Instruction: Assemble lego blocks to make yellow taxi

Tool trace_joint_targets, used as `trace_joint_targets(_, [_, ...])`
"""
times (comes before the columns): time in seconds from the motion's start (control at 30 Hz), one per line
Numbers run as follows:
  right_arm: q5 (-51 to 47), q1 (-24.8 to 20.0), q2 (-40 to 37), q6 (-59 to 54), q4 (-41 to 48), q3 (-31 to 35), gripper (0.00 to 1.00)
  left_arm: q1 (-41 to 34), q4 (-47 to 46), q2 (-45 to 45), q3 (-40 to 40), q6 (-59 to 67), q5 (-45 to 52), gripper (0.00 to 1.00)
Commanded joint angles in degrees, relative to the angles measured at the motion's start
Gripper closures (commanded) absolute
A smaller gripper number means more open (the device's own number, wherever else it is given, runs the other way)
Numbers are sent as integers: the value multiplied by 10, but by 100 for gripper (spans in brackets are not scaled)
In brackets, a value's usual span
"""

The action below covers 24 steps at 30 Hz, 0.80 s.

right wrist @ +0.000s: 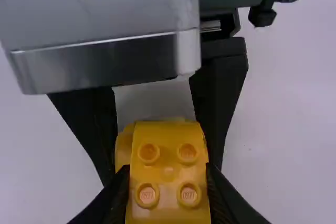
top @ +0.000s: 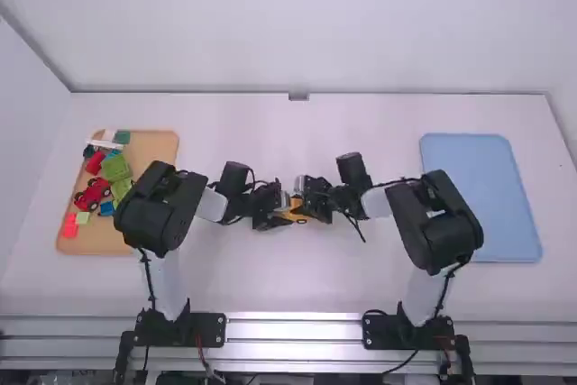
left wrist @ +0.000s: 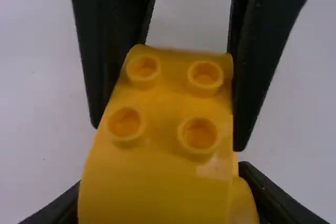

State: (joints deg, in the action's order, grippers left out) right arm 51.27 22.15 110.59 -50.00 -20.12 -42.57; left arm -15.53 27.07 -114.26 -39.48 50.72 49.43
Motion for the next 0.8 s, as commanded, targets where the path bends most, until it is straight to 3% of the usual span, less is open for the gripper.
trace_joint_targets(0.0, [-49, 23, 23, -20, 19, 30, 100, -6, 4, -7, -12, -3, -9, 77])
trace_joint_targets(0.17, [-51, 22, 23, -73, 45, 30, 100, -6, 3, -7, -11, -3, -8, 77])
trace_joint_targets(0.47, [-38, -20, 23, -61, 21, 29, 100, -7, -9, -7, -11, -3, -4, 77])
trace_joint_targets(0.63, [17, -45, 23, -57, 9, 19, 100, -7, -11, -7, -11, -3, -4, 77])
trace_joint_targets(0.77, [12, -43, 25, -49, 10, 16, 100, -7, -11, -7, -11, -3, -4, 77])
